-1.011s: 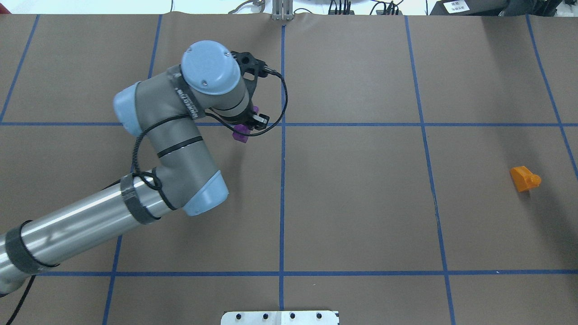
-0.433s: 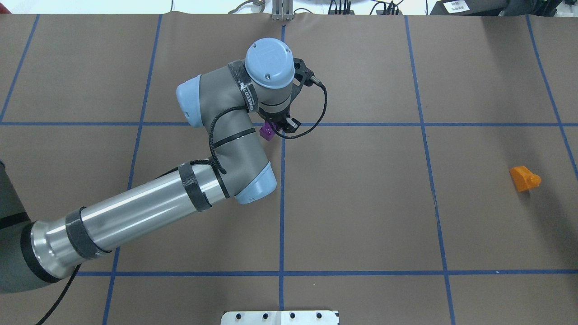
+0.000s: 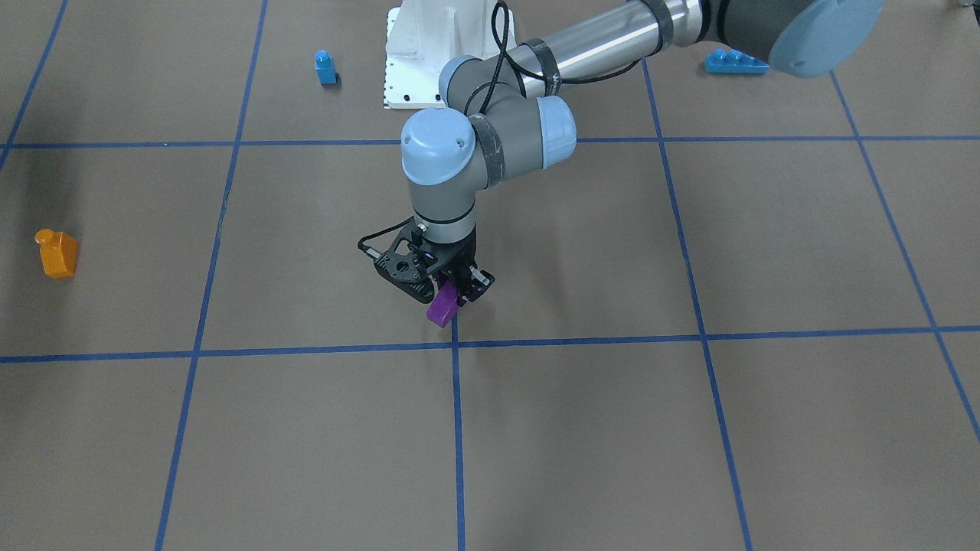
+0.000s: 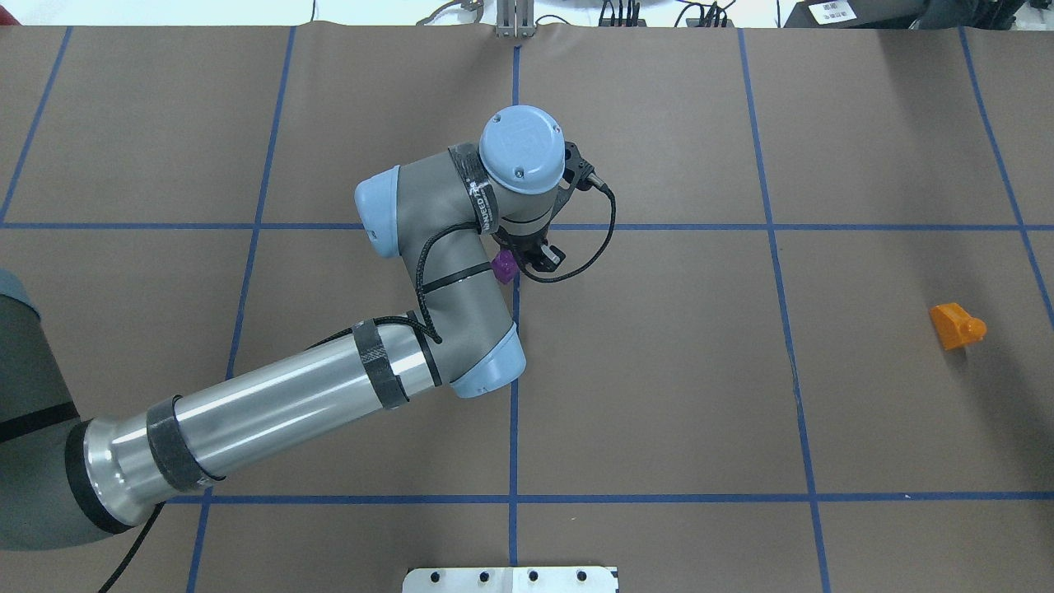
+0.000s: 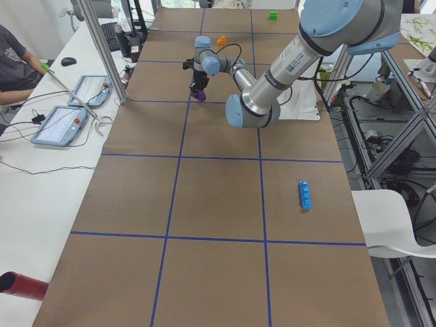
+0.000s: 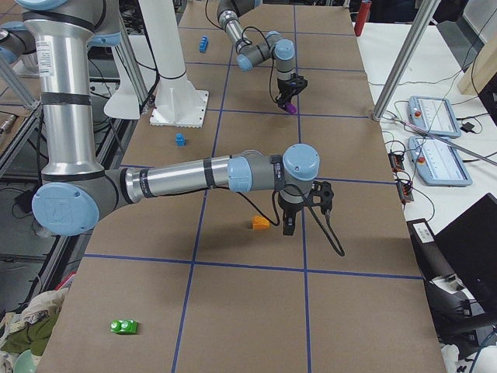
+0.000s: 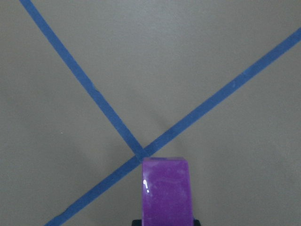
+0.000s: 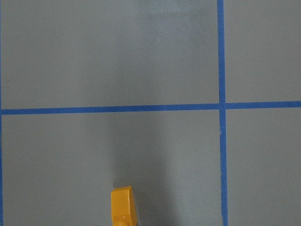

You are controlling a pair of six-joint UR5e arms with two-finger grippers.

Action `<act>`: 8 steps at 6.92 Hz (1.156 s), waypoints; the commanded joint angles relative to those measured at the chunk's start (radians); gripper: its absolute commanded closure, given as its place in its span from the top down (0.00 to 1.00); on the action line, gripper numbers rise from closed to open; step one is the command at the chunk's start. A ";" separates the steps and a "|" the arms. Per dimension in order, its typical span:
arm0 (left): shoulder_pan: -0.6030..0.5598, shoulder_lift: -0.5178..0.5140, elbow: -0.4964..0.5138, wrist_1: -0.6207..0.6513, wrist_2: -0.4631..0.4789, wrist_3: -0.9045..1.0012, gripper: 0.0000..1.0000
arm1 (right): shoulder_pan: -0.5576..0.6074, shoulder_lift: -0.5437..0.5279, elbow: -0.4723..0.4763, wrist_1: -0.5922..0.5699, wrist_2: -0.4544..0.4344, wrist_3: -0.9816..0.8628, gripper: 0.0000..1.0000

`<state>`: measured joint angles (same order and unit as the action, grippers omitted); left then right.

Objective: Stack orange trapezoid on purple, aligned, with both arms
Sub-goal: 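Carry the purple block with the left gripper to the table centre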

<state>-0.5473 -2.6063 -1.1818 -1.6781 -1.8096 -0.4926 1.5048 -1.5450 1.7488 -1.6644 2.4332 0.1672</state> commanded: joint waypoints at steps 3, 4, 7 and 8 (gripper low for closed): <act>0.024 0.000 0.037 -0.002 0.003 0.000 0.07 | 0.000 0.002 0.002 0.000 0.001 0.000 1.00; 0.023 0.000 0.042 -0.003 0.003 -0.003 0.48 | 0.000 0.003 0.002 0.000 0.001 0.000 1.00; 0.018 0.000 0.042 -0.054 0.001 -0.015 0.95 | 0.002 0.008 0.002 0.000 0.001 0.000 1.00; 0.014 -0.001 0.036 -0.055 -0.002 -0.033 0.99 | 0.002 0.008 0.002 0.000 0.001 0.000 1.00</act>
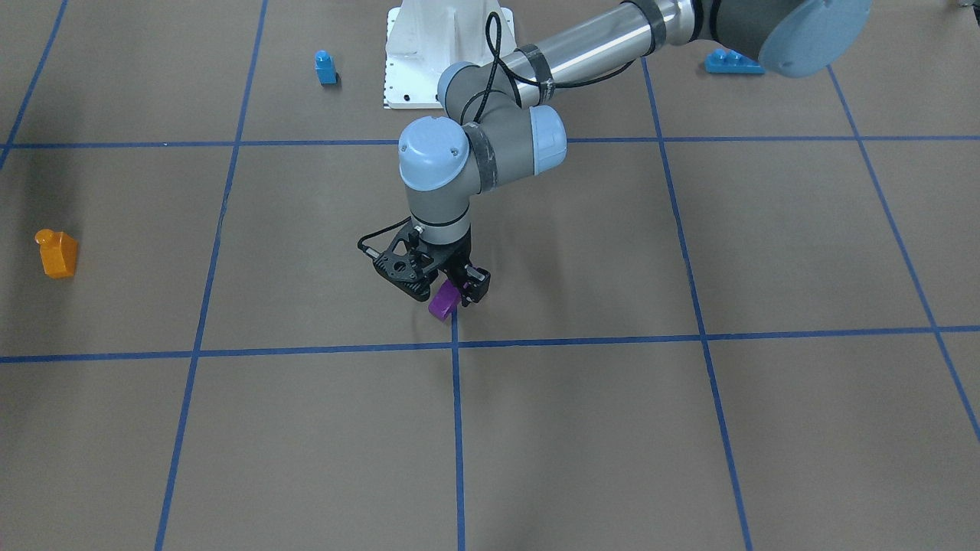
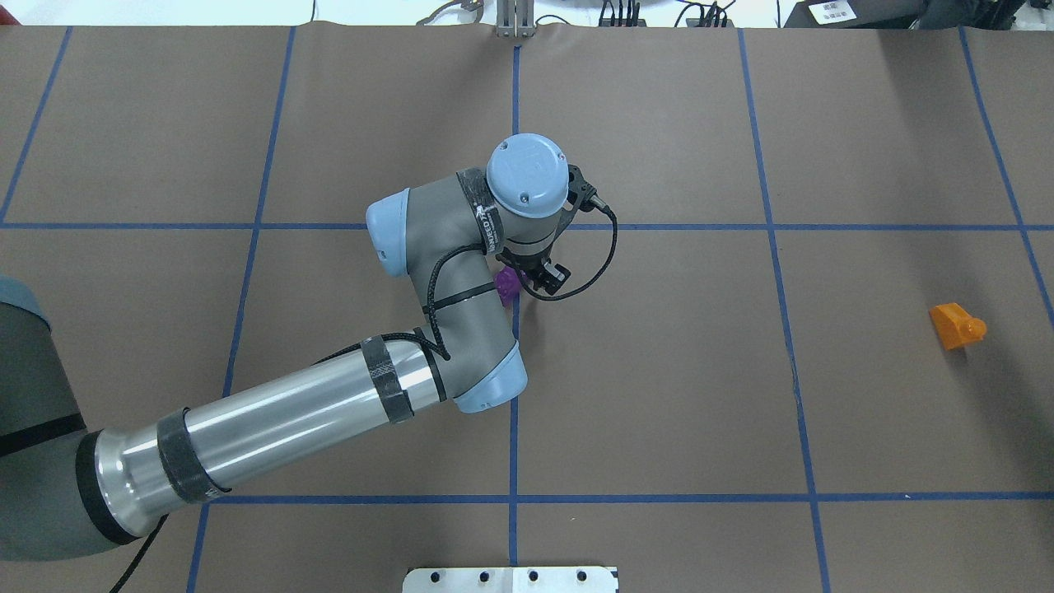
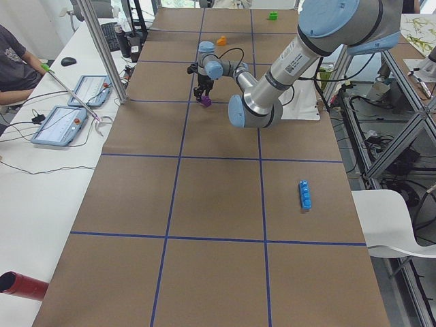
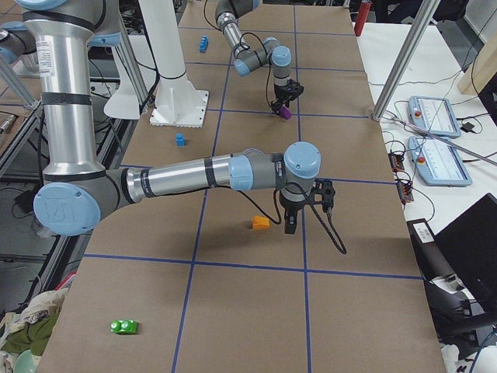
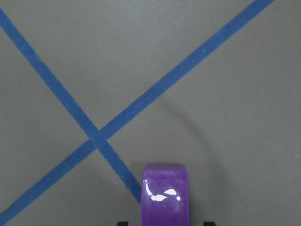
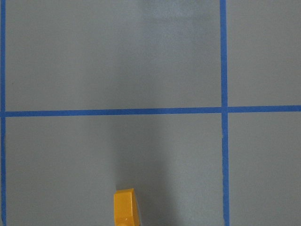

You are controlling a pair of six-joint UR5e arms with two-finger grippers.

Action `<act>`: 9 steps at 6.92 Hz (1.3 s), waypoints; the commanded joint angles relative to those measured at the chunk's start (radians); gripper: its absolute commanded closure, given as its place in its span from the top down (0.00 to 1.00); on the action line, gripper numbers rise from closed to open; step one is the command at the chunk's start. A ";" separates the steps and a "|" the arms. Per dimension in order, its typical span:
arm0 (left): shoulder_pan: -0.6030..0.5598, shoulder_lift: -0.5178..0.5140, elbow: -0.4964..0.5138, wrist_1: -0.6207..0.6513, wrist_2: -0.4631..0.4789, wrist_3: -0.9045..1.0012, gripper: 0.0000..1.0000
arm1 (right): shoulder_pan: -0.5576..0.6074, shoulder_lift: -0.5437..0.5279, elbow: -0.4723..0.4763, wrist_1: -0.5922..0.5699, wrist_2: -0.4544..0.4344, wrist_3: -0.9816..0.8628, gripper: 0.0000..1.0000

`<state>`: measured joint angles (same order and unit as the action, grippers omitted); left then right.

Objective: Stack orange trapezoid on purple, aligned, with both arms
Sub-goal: 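Carry the purple block with the left gripper to the table centre, then release the purple block and raise the left gripper while the right reaches the orange block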

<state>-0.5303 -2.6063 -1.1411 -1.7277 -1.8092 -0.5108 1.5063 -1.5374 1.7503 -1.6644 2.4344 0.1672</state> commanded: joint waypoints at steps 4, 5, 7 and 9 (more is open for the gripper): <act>-0.222 0.000 -0.060 -0.012 -0.210 -0.107 1.00 | -0.003 -0.059 0.058 0.084 -0.020 0.000 1.00; -0.272 0.003 -0.078 0.028 -0.240 -0.097 1.00 | -0.038 -0.123 0.064 0.257 -0.021 0.114 1.00; -0.312 0.022 -0.159 0.150 -0.254 -0.094 1.00 | -0.191 -0.216 0.058 0.532 -0.038 0.328 1.00; -0.359 0.121 -0.268 0.177 -0.277 -0.032 1.00 | -0.341 -0.213 0.057 0.535 -0.142 0.429 1.00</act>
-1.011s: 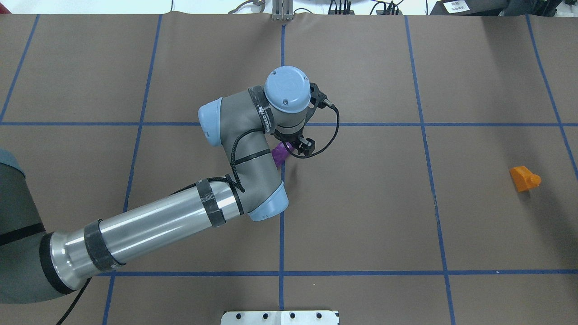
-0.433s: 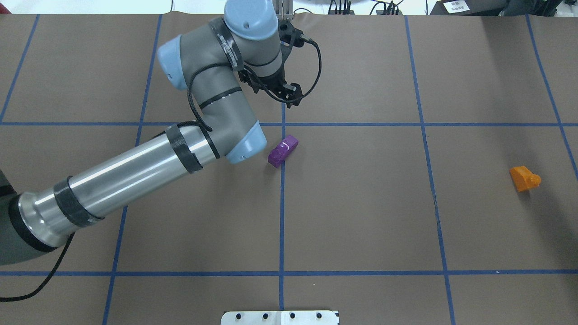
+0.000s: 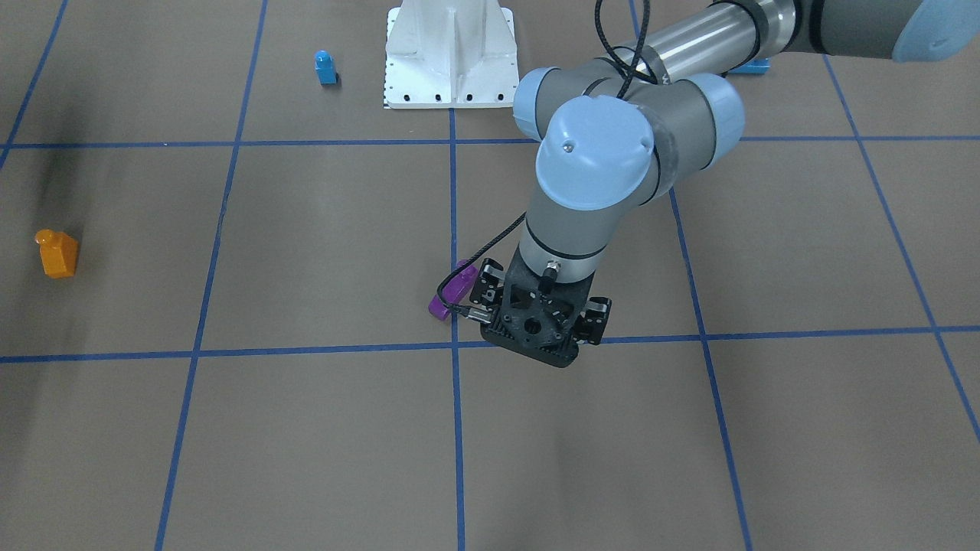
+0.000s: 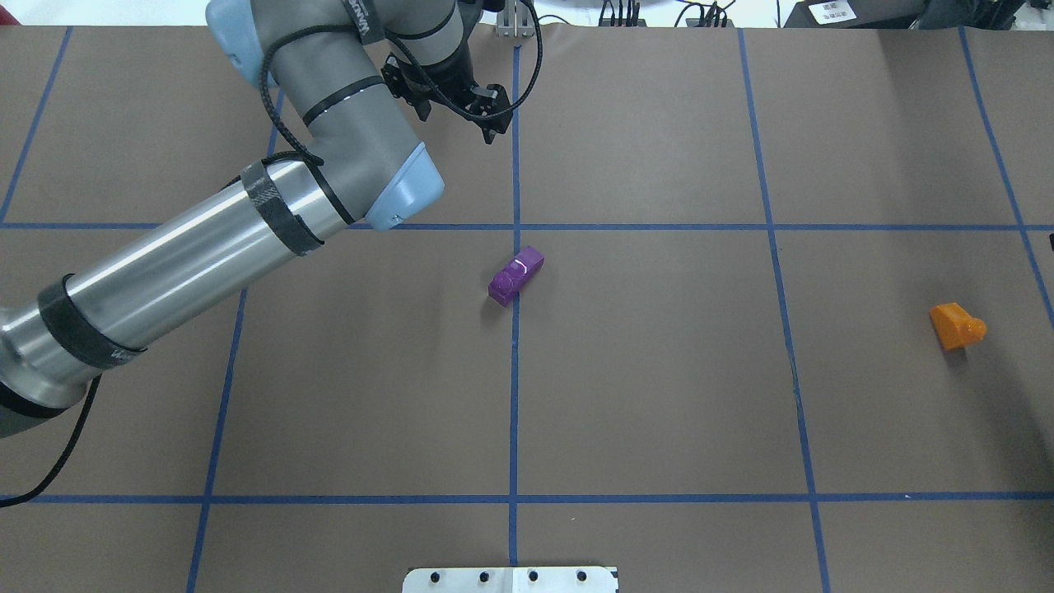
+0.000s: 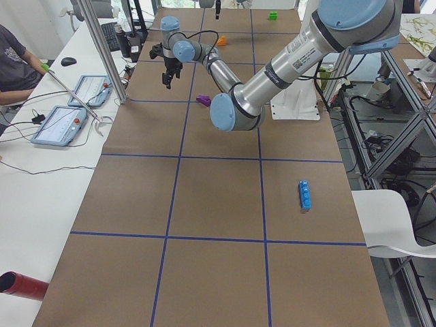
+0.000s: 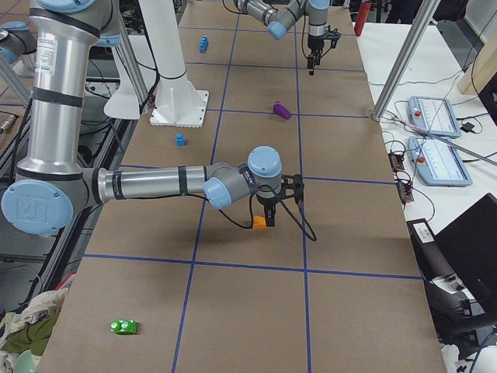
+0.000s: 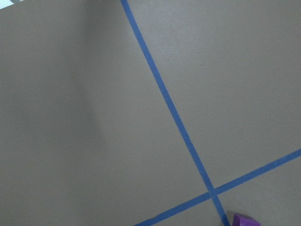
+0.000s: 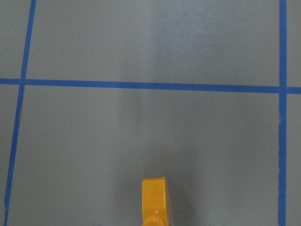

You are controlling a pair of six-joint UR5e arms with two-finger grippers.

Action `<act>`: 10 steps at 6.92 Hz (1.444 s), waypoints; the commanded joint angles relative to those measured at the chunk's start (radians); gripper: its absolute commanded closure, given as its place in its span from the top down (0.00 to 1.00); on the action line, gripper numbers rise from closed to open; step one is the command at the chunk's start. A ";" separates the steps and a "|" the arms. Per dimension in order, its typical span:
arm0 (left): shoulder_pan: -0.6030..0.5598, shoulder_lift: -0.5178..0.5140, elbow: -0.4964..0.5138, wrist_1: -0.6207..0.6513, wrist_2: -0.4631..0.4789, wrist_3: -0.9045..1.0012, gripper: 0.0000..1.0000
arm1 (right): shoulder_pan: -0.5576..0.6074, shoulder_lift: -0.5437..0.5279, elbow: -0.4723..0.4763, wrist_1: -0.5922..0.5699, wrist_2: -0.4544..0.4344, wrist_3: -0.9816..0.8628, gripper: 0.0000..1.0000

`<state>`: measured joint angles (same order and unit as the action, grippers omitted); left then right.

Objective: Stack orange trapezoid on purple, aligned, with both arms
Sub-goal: 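Release the purple block and raise the left gripper while the right reaches the orange block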

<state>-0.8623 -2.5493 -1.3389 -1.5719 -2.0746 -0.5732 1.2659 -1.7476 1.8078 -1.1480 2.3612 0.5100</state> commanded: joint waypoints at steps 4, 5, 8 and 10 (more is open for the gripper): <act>-0.047 0.100 -0.100 0.023 -0.019 0.047 1.00 | -0.217 0.002 -0.111 0.097 -0.128 0.130 1.00; -0.046 0.109 -0.105 0.023 -0.019 0.049 1.00 | -0.221 0.011 -0.137 0.140 -0.128 0.139 1.00; -0.046 0.124 -0.115 0.023 -0.019 0.049 1.00 | -0.252 0.062 -0.186 0.140 -0.129 0.142 1.00; -0.046 0.124 -0.117 0.023 -0.019 0.049 1.00 | -0.253 0.063 -0.202 0.142 -0.126 0.140 0.93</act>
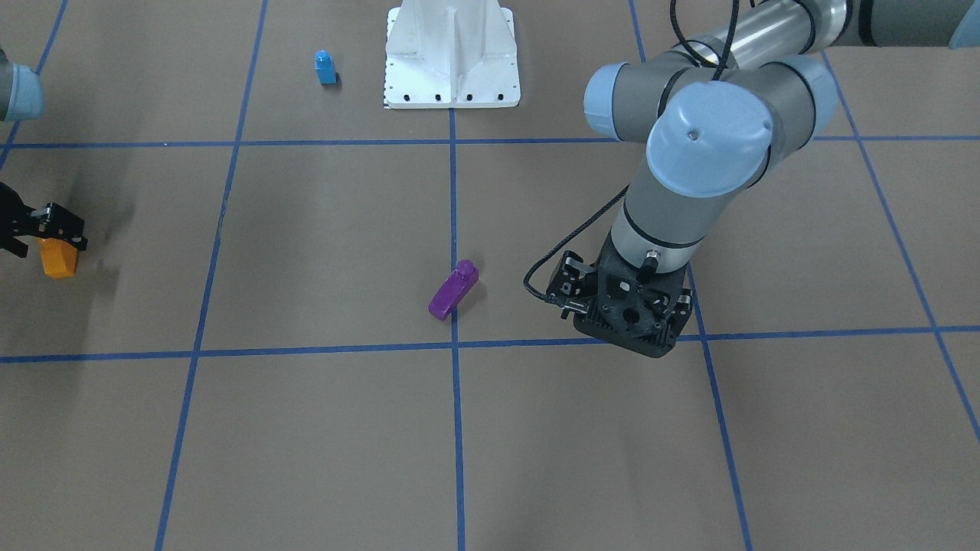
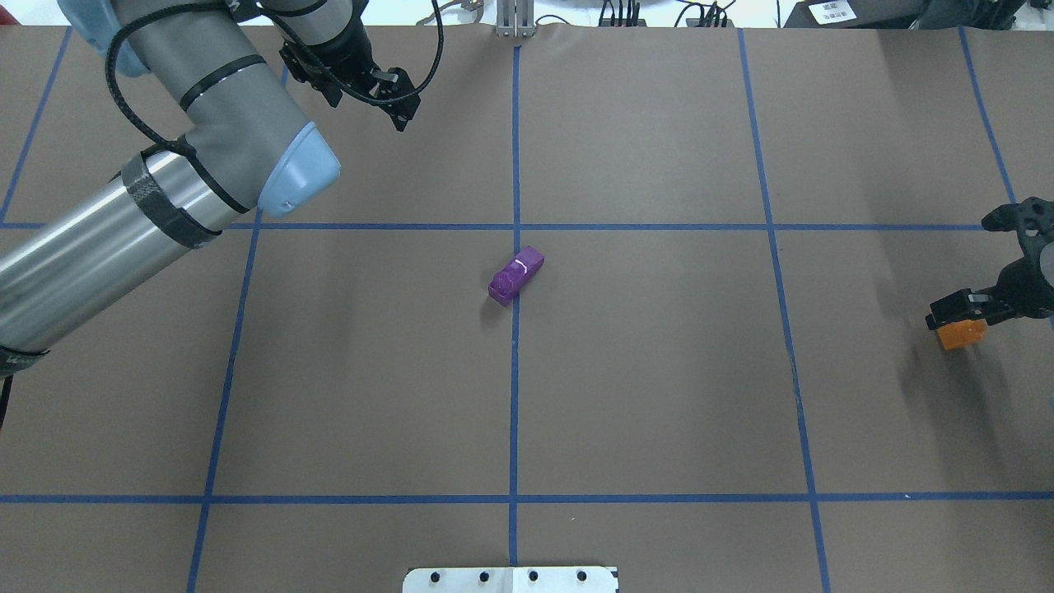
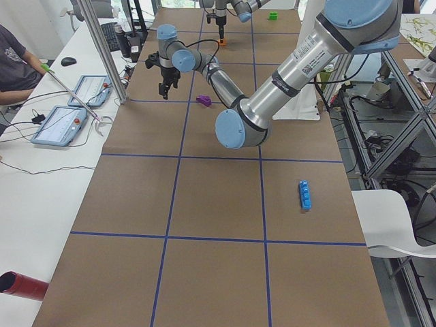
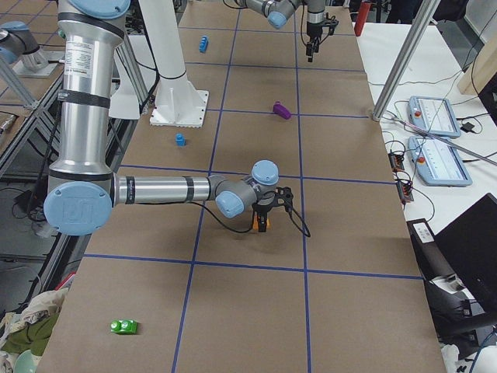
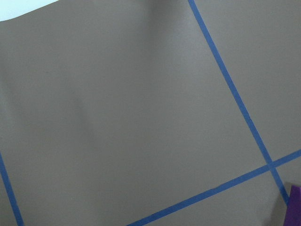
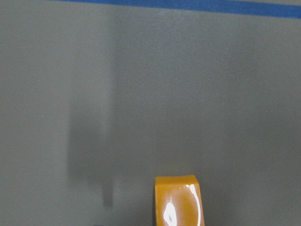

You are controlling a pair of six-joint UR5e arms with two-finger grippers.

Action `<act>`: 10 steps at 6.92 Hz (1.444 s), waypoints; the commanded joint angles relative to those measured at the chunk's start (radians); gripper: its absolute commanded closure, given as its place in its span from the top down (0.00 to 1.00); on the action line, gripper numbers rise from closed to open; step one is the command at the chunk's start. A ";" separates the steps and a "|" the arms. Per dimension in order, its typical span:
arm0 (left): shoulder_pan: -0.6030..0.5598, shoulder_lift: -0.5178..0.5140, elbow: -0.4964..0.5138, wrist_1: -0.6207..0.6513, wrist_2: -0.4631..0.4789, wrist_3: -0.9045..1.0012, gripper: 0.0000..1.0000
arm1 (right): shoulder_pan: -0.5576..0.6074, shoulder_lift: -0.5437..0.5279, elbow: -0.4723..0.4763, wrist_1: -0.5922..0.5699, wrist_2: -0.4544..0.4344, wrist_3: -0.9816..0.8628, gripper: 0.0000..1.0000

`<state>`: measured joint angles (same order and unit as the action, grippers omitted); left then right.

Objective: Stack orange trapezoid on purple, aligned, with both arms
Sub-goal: 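Close the right gripper on the orange trapezoid block and lift it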

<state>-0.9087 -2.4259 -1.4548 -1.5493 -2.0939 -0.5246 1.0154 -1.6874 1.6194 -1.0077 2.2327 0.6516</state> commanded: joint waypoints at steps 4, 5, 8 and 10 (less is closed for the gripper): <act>0.001 0.001 -0.001 -0.002 0.000 -0.002 1.00 | -0.004 -0.003 -0.013 0.001 0.016 -0.010 0.93; 0.002 0.001 -0.002 -0.002 0.000 -0.002 1.00 | -0.004 -0.008 -0.015 0.000 0.016 -0.009 0.85; 0.001 0.001 -0.010 0.000 0.000 -0.002 1.00 | -0.008 -0.009 -0.015 -0.005 0.024 -0.007 0.66; 0.002 0.001 -0.010 0.000 0.000 -0.002 1.00 | -0.008 -0.009 -0.015 -0.006 0.024 -0.007 0.33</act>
<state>-0.9071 -2.4252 -1.4642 -1.5495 -2.0939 -0.5262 1.0084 -1.6965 1.6045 -1.0127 2.2563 0.6447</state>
